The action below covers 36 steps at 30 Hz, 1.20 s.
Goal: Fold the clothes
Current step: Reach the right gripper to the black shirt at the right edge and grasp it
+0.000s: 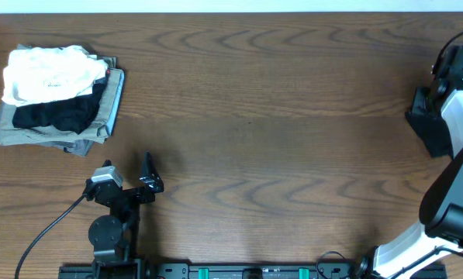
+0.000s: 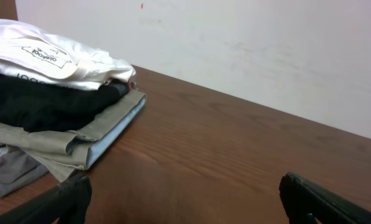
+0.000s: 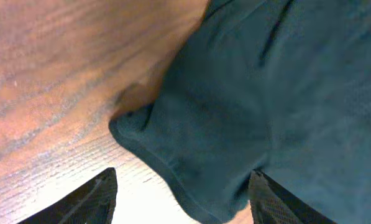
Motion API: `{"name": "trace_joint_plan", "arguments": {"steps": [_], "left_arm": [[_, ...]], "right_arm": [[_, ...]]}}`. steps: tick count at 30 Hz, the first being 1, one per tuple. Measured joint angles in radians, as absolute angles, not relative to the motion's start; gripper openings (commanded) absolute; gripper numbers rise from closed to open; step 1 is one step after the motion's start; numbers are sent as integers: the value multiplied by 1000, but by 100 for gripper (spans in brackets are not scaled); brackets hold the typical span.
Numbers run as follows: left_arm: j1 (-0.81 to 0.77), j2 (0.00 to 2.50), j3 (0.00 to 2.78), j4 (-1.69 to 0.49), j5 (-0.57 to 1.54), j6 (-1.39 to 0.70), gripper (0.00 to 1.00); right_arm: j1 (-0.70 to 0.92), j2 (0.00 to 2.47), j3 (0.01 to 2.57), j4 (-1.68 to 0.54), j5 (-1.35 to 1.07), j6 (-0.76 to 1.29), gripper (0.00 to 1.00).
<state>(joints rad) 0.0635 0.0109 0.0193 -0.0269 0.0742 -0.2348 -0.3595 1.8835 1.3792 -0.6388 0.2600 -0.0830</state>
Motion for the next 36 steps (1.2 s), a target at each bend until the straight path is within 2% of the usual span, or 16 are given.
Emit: {"name": "trace_joint_plan", "arguments": {"steps": [16, 20, 32, 36], "left_arm": [[63, 11, 19, -27, 74, -235, 98], [63, 11, 19, -27, 74, -235, 98], [64, 11, 19, -27, 74, -235, 98], [63, 11, 19, -27, 74, -235, 98]], "right_arm": [[-362, 2029, 1380, -574, 151, -143, 70], [-362, 2054, 1380, -546, 149, -145, 65], [-368, 2071, 1380, -490, 144, -147, 64], [-381, 2083, 1382, -484, 137, -150, 54]]}}
